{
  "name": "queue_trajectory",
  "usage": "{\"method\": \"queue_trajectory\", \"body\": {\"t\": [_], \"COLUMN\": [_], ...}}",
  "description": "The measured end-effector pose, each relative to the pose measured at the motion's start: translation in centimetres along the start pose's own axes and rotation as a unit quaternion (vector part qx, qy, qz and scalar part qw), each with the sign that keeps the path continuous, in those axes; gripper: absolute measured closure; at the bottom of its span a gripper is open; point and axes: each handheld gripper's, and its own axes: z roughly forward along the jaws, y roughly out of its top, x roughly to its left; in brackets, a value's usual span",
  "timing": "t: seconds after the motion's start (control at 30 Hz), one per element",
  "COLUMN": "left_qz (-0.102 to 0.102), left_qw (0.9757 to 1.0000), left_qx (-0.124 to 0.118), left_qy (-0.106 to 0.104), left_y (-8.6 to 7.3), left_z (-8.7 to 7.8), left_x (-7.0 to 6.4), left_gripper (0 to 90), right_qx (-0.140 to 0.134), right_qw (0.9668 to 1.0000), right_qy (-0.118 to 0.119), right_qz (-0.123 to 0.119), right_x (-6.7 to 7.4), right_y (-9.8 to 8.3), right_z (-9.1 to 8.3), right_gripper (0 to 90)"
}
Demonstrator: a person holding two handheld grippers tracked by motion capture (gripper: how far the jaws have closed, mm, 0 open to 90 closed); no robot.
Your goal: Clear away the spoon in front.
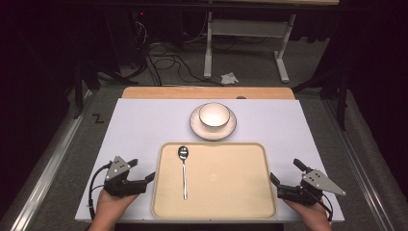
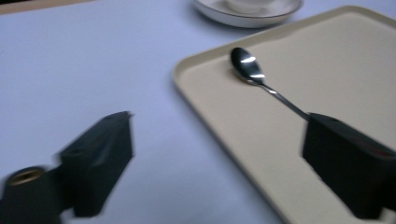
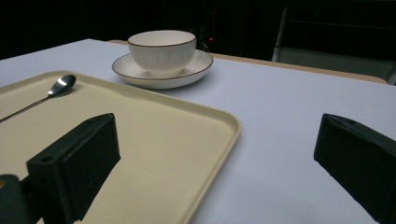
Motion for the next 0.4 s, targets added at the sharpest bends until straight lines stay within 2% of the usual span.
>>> {"method": "queue_trajectory", "body": {"t": [0.03, 0.07, 0.17, 0.27, 0.4], "left_qz": [-0.007, -0.011, -0.004, 0.015, 0.013], "left_qw": [0.9999, 0.9998, 0.9997, 0.9997, 0.9999], "left_qx": [-0.006, -0.012, -0.021, -0.018, -0.004], "left_qy": [0.007, 0.01, 0.007, 0.008, 0.006], "left_y": [0.0, 0.0, 0.0, 0.1, 0.0], "left_z": [-0.1, -0.2, -0.2, 0.2, 0.6], "left_x": [0.2, 0.2, -0.1, -0.6, -0.9], "left_gripper": [1.8, 0.1, 0.1, 0.1, 0.1], "right_qx": [-0.002, -0.005, -0.009, -0.009, -0.005], "right_qw": [1.0, 0.9999, 0.9998, 0.9998, 0.9999], "right_qy": [-0.005, -0.013, -0.017, -0.018, -0.01], "right_qz": [0.0, 0.004, 0.005, 0.006, 0.009], "right_x": [-0.2, -0.3, -0.4, -0.4, -0.3], "right_y": [0.0, 0.1, 0.1, 0.1, 0.0], "right_z": [-0.1, -0.2, -0.4, -0.5, -0.4], "right_gripper": [0.6, 0.5, 0.5, 0.5, 0.5]}}
